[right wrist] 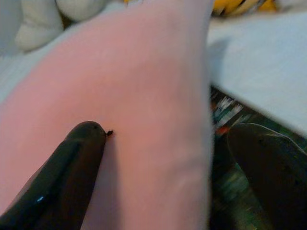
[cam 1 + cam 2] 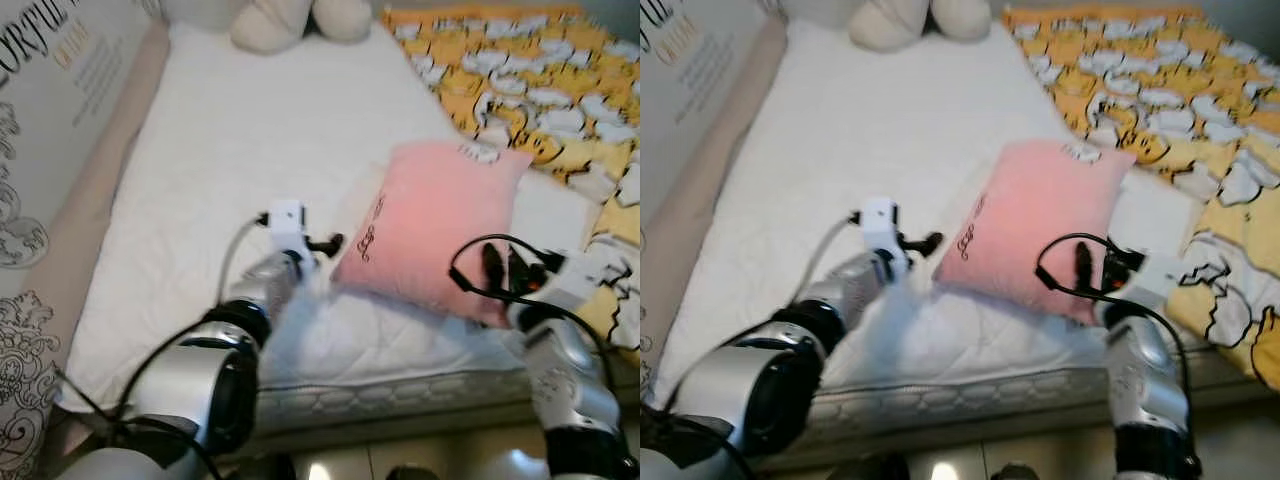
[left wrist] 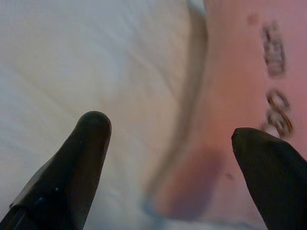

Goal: Clean up the room

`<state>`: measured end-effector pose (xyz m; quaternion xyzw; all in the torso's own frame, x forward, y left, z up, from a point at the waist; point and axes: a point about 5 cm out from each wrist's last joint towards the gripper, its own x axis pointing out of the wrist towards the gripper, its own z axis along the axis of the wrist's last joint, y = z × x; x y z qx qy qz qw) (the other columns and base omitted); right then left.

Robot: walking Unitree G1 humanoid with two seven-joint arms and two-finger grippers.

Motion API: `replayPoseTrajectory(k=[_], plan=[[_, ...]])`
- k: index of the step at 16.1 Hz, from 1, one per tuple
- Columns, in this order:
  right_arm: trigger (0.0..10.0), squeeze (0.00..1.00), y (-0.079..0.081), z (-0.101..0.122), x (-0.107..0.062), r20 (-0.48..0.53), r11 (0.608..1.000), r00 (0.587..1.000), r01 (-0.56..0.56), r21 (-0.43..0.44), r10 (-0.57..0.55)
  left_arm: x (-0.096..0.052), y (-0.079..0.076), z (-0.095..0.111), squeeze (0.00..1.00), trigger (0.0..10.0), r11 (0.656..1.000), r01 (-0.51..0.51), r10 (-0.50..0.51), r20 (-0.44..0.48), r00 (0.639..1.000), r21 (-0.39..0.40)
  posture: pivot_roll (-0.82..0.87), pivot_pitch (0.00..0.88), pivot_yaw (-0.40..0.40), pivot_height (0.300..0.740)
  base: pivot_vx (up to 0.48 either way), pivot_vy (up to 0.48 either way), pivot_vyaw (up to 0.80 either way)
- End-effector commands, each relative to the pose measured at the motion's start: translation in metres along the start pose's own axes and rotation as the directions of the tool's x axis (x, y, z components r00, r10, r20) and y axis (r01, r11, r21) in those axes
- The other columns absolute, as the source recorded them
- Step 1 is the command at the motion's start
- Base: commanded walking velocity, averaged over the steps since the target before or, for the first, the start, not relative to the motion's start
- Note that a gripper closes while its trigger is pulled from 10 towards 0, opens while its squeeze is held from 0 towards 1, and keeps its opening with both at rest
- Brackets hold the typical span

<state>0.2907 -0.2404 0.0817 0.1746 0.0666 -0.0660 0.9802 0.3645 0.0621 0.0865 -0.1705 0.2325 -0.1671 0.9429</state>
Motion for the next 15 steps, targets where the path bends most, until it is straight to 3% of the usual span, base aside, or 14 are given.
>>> replayPoseTrajectory(k=[1, 5, 6, 8, 9, 10, 11, 15], plan=[[10.0, 0.01, 0.009, -0.001, 0.002, -0.018, 0.999, 0.999, -0.035, 0.015, 0.036, 0.002, -0.011, 0.000, 0.00, 10.0, 0.997, 0.064, -0.065, -0.016, 0.998, -0.053, -0.23, 0.223, 0.069, 0.740, 0.000, 0.000, 0.00], [10.0, 0.01, 0.024, -0.022, 0.007, -0.086, 0.993, 0.993, -0.067, 0.094, 0.075, 0.007, -0.044, -0.013, 0.00, 10.0, 0.984, 0.163, -0.167, -0.048, 0.985, -0.077, -0.23, 0.253, 0.072, 0.740, 0.000, 0.000, 0.00], [10.0, 0.00, 0.031, -0.027, 0.011, -0.118, 0.990, 0.988, -0.089, 0.109, 0.102, 0.008, -0.063, -0.013, 0.00, 10.0, 0.967, 0.231, -0.236, -0.030, 0.971, -0.103, -0.24, 0.256, 0.070, 0.740, 0.000, 0.000, 0.00], [10.0, 0.01, 0.035, -0.029, 0.011, -0.140, 0.989, 0.983, -0.109, 0.101, 0.122, 0.008, -0.073, -0.015, 0.00, 10.0, 0.958, 0.275, -0.279, -0.033, 0.960, -0.085, -0.25, 0.254, 0.071, 0.740, 0.000, 0.000, 0.00], [8.9, 0.02, 0.036, -0.029, 0.011, -0.143, 0.989, 0.982, -0.113, 0.100, 0.127, 0.008, -0.077, -0.020, 0.00, 10.0, 0.952, 0.302, -0.304, -0.051, 0.951, -0.043, -0.26, 0.252, 0.076, 0.740, 0.000, 0.000, 0.00], [2.6, 0.02, 0.035, -0.028, 0.010, -0.140, 0.988, 0.982, -0.112, 0.109, 0.127, 0.007, -0.080, -0.024, 0.00, 10.0, 0.945, 0.328, -0.328, -0.067, 0.942, -0.009, -0.26, 0.252, 0.076, 0.740, 0.000, 0.000, 0.00], [0.0, 0.02, 0.031, -0.027, 0.008, -0.135, 0.985, 0.983, -0.108, 0.132, 0.126, 0.006, -0.084, -0.026, 0.00, 0.0, 0.926, 0.376, -0.377, -0.055, 0.925, -0.014, -0.27, 0.252, 0.079, 0.740, 0.000, 0.000, 0.00], [0.0, 0.03, 0.031, -0.028, 0.002, -0.140, 0.977, 0.976, -0.146, 0.153, 0.168, 0.004, -0.100, -0.026, 0.00, 0.0, 0.862, 0.497, -0.500, -0.005, 0.866, -0.097, -0.28, 0.247, 0.072, 0.740, 0.000, 0.000, 0.00]])
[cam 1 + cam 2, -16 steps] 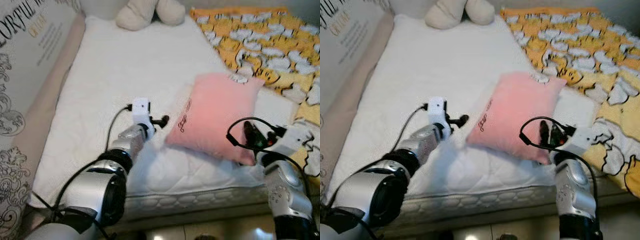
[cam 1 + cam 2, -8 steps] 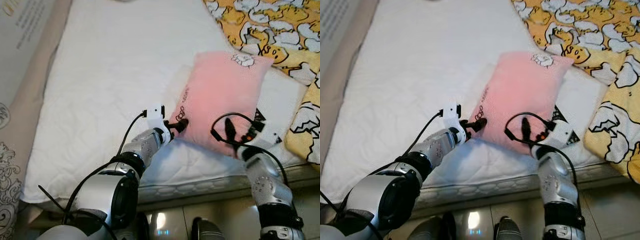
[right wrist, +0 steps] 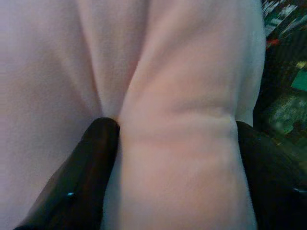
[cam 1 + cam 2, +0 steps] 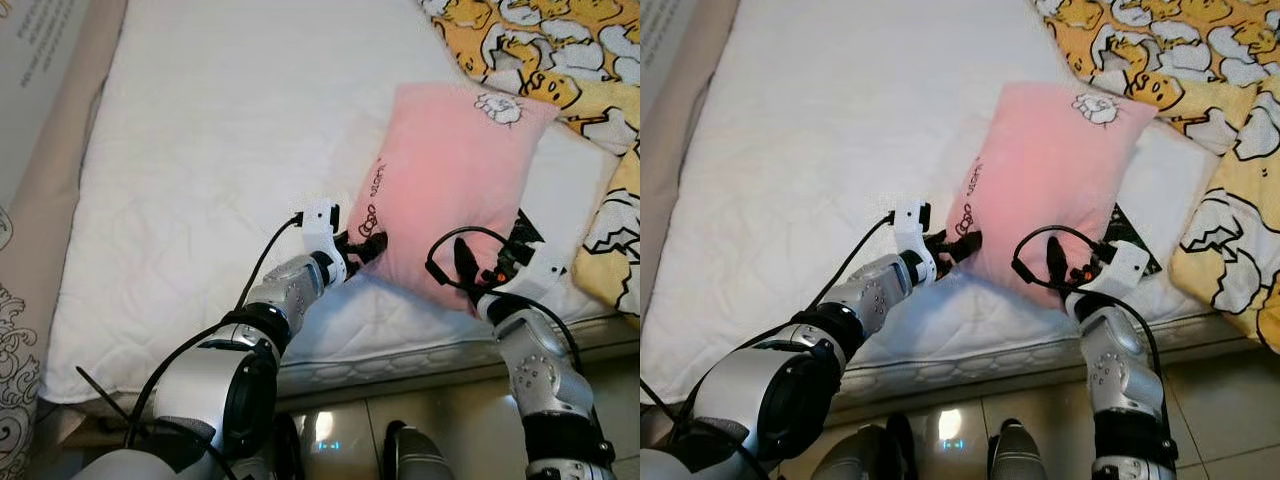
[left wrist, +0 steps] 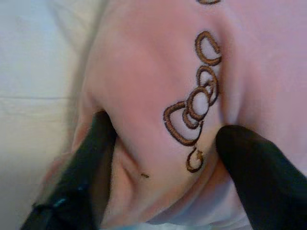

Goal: Clean up the room

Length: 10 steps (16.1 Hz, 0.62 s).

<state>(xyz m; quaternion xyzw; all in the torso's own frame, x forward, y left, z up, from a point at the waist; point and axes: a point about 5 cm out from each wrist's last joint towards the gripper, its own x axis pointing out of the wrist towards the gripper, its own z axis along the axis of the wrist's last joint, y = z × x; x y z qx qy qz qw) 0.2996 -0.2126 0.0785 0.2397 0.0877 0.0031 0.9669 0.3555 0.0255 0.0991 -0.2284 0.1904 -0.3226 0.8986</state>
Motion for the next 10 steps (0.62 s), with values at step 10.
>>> replayPoseTrajectory(k=[10], plan=[[0.0, 0.04, -0.008, -0.021, -0.006, -0.107, 0.999, 0.994, -0.016, 0.039, 0.020, 0.012, -0.050, -0.053, 0.00, 0.0, 0.963, 0.261, -0.244, -0.191, 0.951, 0.066, -0.22, 0.176, 0.071, 0.740, 0.000, 0.000, 0.00]])
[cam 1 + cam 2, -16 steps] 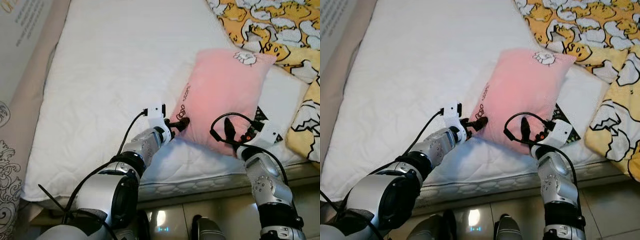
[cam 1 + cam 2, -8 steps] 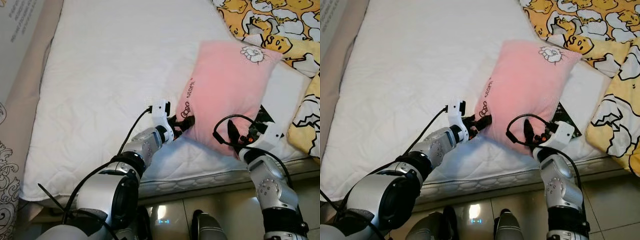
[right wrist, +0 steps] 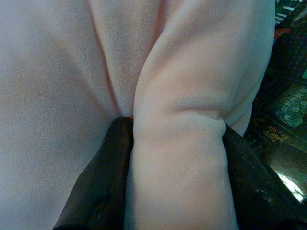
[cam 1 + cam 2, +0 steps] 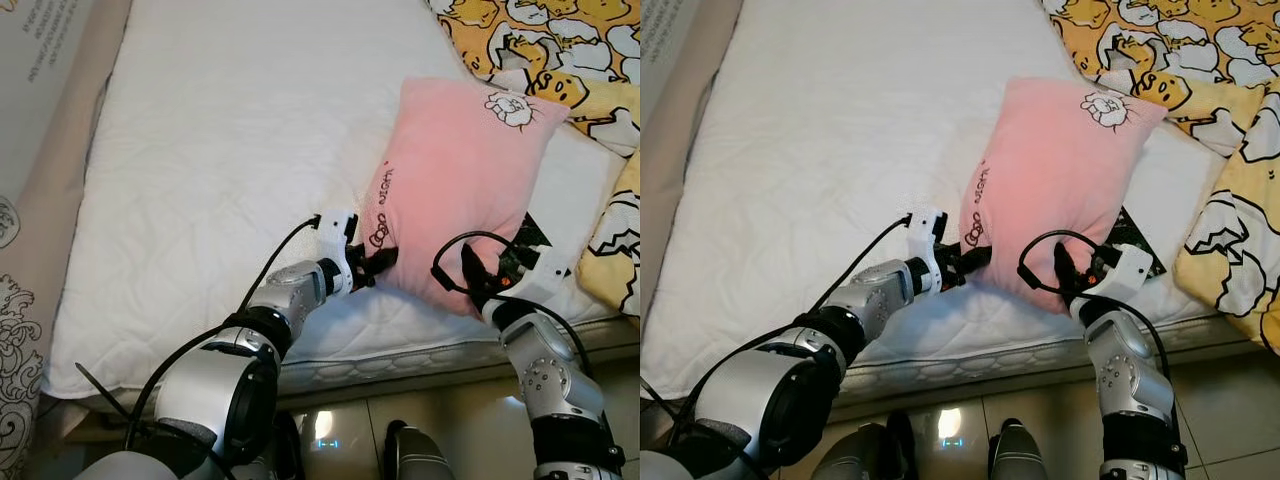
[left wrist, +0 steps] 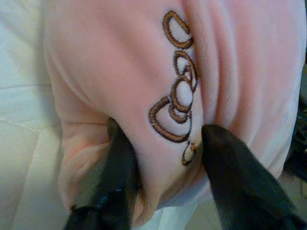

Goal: Clean up the room

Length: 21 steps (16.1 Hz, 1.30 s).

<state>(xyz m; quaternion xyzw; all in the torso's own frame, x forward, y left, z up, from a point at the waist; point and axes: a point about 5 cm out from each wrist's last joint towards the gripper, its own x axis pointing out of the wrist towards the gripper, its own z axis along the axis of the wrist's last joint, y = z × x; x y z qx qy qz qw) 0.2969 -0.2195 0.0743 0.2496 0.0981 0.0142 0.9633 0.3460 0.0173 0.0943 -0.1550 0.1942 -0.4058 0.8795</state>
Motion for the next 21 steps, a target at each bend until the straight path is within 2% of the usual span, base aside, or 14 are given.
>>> replayPoseTrajectory(k=[1, 4, 7, 9, 10, 11, 12, 13, 14, 16, 21], plan=[[0.0, 0.04, -0.001, -0.021, -0.003, -0.085, 1.000, 0.996, 0.006, 0.019, -0.005, 0.021, -0.044, -0.034, 0.00, 0.0, 0.991, 0.124, -0.128, -0.067, 0.989, -0.059, -0.22, 0.176, 0.071, 0.740, 0.000, 0.000, 0.00], [0.0, 0.04, -0.006, -0.027, -0.005, -0.097, 1.000, 0.995, 0.028, 0.009, -0.027, 0.017, -0.038, -0.038, 0.00, 0.0, 0.995, 0.099, -0.101, -0.073, 0.992, -0.026, -0.20, 0.142, 0.072, 0.740, 0.000, 0.000, 0.00], [0.0, 0.04, -0.005, -0.033, -0.004, -0.114, 0.999, 0.993, 0.023, -0.042, -0.027, 0.015, -0.029, -0.032, 0.00, 0.0, 0.997, 0.028, -0.028, -0.001, 1.000, -0.073, -0.20, 0.132, 0.064, 0.740, 0.000, 0.000, 0.00], [0.0, 0.04, -0.006, -0.033, -0.002, -0.116, 0.999, 0.993, 0.020, -0.042, -0.025, 0.012, -0.022, -0.028, 0.00, 0.0, 0.995, -0.024, 0.027, 0.028, 0.999, -0.094, -0.19, 0.124, 0.057, 0.740, 0.000, 0.000, 0.00], [0.0, 0.04, -0.003, -0.023, 0.007, -0.088, 0.998, 0.996, 0.006, -0.064, -0.011, 0.007, -0.010, -0.015, 0.00, 0.0, 0.990, -0.075, 0.087, 0.093, 0.992, -0.121, -0.17, 0.092, 0.054, 0.740, 0.000, 0.000, 0.00], [0.0, 0.04, -0.002, -0.021, 0.008, -0.082, 0.998, 0.997, 0.003, -0.068, -0.008, 0.006, -0.009, -0.012, 0.00, 0.0, 0.989, -0.082, 0.095, 0.104, 0.990, -0.124, -0.17, 0.092, 0.054, 0.740, 0.000, 0.000, 0.00], [0.0, 0.04, 0.004, -0.008, 0.015, -0.048, 0.994, 0.999, -0.018, -0.111, 0.013, 0.003, -0.003, 0.000, 0.00, 0.0, 0.988, -0.092, 0.110, 0.152, 0.982, -0.121, -0.16, 0.066, 0.050, 0.740, 0.000, 0.000, 0.00], [0.0, 0.04, 0.009, 0.002, 0.021, -0.029, 0.986, 0.999, -0.035, -0.160, 0.031, 0.000, 0.003, 0.009, 0.00, 0.0, 0.989, -0.116, 0.132, 0.179, 0.975, -0.096, -0.13, 0.020, 0.041, 0.740, 0.000, 0.000, 0.00], [0.0, 0.04, 0.021, 0.024, 0.033, 0.017, 0.972, 0.997, -0.065, -0.226, 0.071, -0.009, 0.017, 0.032, 0.00, 0.0, 0.982, -0.189, 0.187, 0.239, 0.953, -0.016, -0.10, 0.000, 0.026, 0.740, 0.000, 0.000, 0.00], [0.0, 0.04, 0.028, 0.041, 0.042, 0.056, 0.955, 0.994, -0.075, -0.286, 0.095, -0.020, 0.029, 0.049, 0.00, 0.0, 0.971, -0.238, 0.223, 0.303, 0.927, 0.011, -0.08, 0.000, 0.017, 0.740, 0.000, 0.000, 0.00], [0.0, 0.05, 0.042, 0.062, 0.057, 0.097, 0.947, 0.985, -0.106, -0.303, 0.142, -0.042, 0.048, 0.073, 0.00, 0.0, 0.951, -0.308, 0.274, 0.407, 0.871, 0.019, -0.01, 0.000, -0.019, 0.740, 0.000, 0.000, 0.00]])
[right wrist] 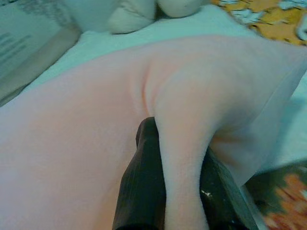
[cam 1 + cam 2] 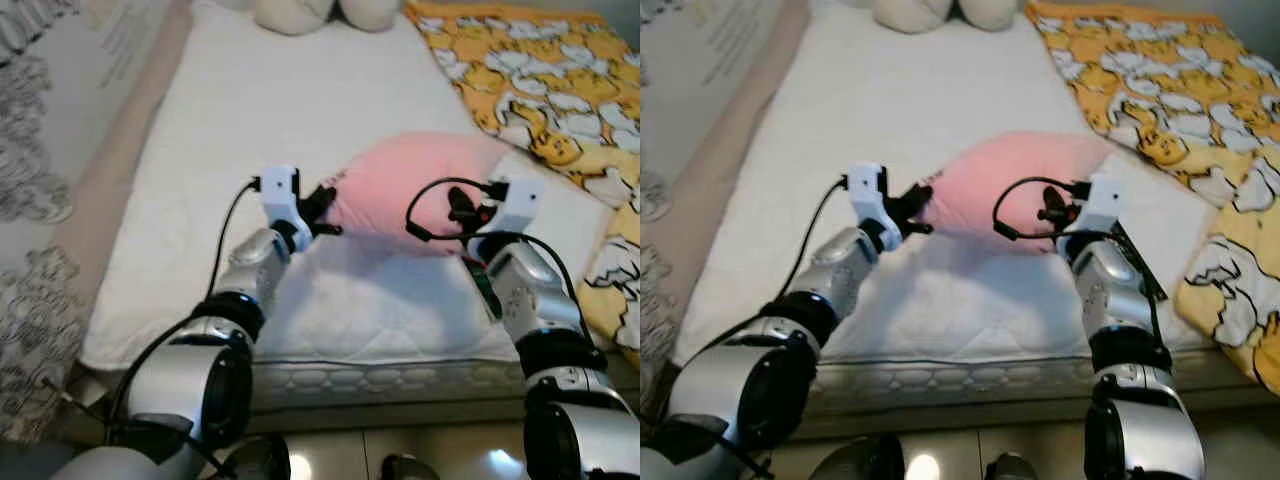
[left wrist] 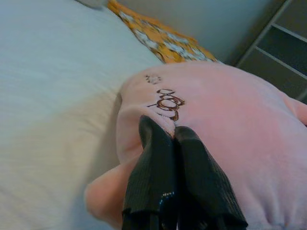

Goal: Clean up the room

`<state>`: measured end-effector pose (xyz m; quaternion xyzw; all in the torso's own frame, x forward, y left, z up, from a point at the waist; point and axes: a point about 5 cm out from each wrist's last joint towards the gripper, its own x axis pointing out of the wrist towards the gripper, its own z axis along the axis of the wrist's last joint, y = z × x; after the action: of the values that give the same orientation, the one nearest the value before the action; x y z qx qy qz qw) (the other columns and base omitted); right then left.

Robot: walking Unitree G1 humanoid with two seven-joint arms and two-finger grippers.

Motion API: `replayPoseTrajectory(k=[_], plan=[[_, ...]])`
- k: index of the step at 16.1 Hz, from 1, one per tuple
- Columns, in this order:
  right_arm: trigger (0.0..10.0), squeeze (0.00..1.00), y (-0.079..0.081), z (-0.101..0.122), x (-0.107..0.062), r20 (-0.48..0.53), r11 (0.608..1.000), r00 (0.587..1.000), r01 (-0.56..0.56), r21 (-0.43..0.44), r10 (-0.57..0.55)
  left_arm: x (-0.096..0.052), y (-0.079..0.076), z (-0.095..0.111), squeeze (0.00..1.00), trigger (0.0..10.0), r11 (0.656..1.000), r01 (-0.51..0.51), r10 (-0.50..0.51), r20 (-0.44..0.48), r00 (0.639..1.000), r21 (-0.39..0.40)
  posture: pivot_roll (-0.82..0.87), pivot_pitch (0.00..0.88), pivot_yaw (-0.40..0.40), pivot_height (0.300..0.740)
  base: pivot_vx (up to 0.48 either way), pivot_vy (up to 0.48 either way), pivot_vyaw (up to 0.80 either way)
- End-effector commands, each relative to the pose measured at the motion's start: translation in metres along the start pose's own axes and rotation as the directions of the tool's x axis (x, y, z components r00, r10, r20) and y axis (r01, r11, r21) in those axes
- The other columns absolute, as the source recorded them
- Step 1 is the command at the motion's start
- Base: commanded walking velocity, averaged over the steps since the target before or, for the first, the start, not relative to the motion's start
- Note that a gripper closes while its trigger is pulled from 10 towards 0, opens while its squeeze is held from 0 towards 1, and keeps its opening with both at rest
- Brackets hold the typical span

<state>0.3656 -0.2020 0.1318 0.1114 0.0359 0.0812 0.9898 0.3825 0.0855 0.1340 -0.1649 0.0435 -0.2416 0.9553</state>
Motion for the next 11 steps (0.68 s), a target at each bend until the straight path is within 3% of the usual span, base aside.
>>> replayPoseTrajectory(k=[1, 5, 8, 11], plan=[[0.0, 0.05, 0.002, 0.009, 0.004, 0.028, 1.000, 1.000, -0.007, -0.030, 0.008, 0.001, 0.007, 0.019, 0.00, 0.0, 0.999, -0.031, 0.028, 0.074, 0.997, 0.036, -0.01, 0.000, -0.026, 0.740, 0.000, 0.000, 0.00], [0.0, 0.11, 0.011, 0.013, 0.014, 0.038, 0.997, 0.999, -0.028, -0.070, 0.030, -0.001, 0.012, 0.028, 0.00, 0.0, 0.995, -0.064, 0.056, 0.103, 0.993, 0.082, 0.00, 0.000, -0.035, 0.740, 0.000, 0.000, 0.15], [0.0, 0.23, 0.015, 0.013, 0.017, 0.032, 0.995, 0.998, -0.048, -0.092, 0.051, 0.002, 0.006, 0.029, 0.00, 0.0, 0.993, -0.063, 0.050, 0.122, 0.991, 0.104, 0.00, 0.000, -0.038, 0.740, 0.000, 0.416, 0.54], [0.0, 0.27, 0.015, 0.015, 0.019, 0.035, 0.992, 0.997, -0.058, -0.109, 0.062, 0.004, 0.003, 0.029, 0.00, 0.0, 0.993, -0.064, 0.052, 0.130, 0.990, 0.096, -0.01, 0.000, -0.039, 0.740, 0.000, 0.446, 0.50]])
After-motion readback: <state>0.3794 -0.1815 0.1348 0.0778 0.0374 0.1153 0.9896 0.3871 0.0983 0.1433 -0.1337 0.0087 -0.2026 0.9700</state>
